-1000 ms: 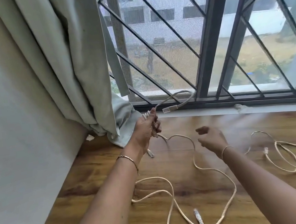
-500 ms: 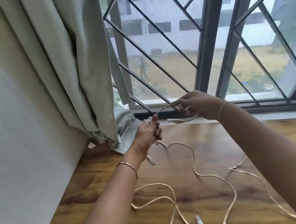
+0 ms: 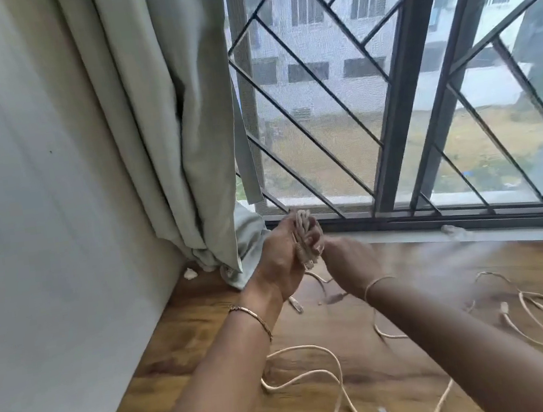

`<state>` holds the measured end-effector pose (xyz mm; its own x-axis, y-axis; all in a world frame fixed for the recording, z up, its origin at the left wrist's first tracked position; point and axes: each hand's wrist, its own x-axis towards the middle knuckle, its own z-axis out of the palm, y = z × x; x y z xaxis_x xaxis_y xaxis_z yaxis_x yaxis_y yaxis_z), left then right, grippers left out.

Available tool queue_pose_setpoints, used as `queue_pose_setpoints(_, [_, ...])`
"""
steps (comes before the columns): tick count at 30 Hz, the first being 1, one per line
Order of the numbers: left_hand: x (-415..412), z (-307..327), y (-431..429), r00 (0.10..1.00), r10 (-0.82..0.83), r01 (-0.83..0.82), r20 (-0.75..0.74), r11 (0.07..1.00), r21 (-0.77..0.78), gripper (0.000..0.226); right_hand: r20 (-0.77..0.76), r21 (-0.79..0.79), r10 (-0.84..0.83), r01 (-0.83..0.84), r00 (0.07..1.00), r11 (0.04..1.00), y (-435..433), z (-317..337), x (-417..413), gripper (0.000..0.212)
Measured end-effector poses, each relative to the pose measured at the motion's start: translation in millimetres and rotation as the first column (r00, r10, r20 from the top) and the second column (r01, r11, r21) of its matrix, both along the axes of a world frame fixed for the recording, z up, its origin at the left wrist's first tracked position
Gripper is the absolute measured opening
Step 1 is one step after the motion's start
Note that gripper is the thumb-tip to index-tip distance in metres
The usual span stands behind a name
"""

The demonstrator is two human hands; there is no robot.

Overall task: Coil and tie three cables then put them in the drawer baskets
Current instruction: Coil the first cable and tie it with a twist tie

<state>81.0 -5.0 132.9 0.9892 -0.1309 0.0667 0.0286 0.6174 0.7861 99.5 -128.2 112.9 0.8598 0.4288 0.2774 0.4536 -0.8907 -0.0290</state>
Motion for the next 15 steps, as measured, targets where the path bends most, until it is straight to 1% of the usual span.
queue_pose_setpoints(2, [1.6,-5.0,6.9,0.998,0.067,-0.067,-0.019,0.997,-0.022,0.042,-0.019,-0.044,0.063,-0.064,0.998,0.997,6.6,-3.1,-18.1,0.024])
queue_pose_setpoints(5, [-0.8,-13.9,15.1,0.987,0.153,-0.151,-0.052,0.987,0.049,0.042,-0.057,-0.03,0.14,-0.142,0.988,0.989,12.3,-1.6,-37.0,0.026])
queue_pose_setpoints(6, [-2.1,-15.9,15.4,0.982,0.178,-0.172,-0.062,0.982,0.081,0.042,-0.117,-0.039,0.177,-0.183,0.977,0.982,15.0,-0.9,-40.4,0.025])
queue_pose_setpoints(7, [-4.0,-17.8,14.7,0.979,0.195,-0.188,-0.059,0.976,0.108,0.042,-0.222,-0.048,0.195,-0.211,0.955,0.976,17.7,-0.1,-42.2,0.021])
queue_pose_setpoints(8, [-5.9,-19.0,13.8,0.975,0.22,-0.211,-0.042,0.965,0.152,0.042,-0.356,-0.034,0.2,-0.227,0.913,0.973,19.4,0.3,-41.6,0.011])
queue_pose_setpoints(9, [-8.1,-20.1,12.8,0.97,0.242,-0.234,-0.011,0.949,0.209,0.042,-0.48,0.02,0.216,-0.235,0.85,0.972,20.6,0.6,-40.0,0.007])
queue_pose_setpoints(10, [-10.4,-20.8,12.6,0.967,0.254,-0.25,0.021,0.93,0.268,0.043,-0.585,0.09,0.236,-0.227,0.776,0.97,21.0,1.4,-39.0,0.014])
queue_pose_setpoints(11, [-11.0,-23.3,13.8,0.965,0.257,-0.258,0.047,0.914,0.313,0.043,-0.663,0.176,0.267,-0.202,0.7,0.964,19.6,4.8,-39.4,0.015])
queue_pose_setpoints(12, [-12.2,-24.4,15.3,0.965,0.255,-0.261,0.065,0.899,0.352,0.044,-0.708,0.27,0.301,-0.148,0.639,0.951,17.3,8.4,-40.8,0.016])
queue_pose_setpoints(13, [-13.4,-24.0,16.4,0.965,0.253,-0.261,0.071,0.886,0.383,0.044,-0.729,0.372,0.337,-0.068,0.596,0.926,14.0,12.7,-44.6,0.022])
queue_pose_setpoints(14, [-13.1,-24.9,17.2,0.965,0.254,-0.257,0.062,0.875,0.409,0.044,-0.741,0.463,0.373,0.021,0.558,0.886,10.8,16.1,-49.1,0.029])
queue_pose_setpoints(15, [-12.5,-25.3,17.2,0.968,0.246,-0.245,0.053,0.874,0.419,0.044,-0.742,0.525,0.404,0.09,0.535,0.846,8.7,18.3,-52.7,0.03])
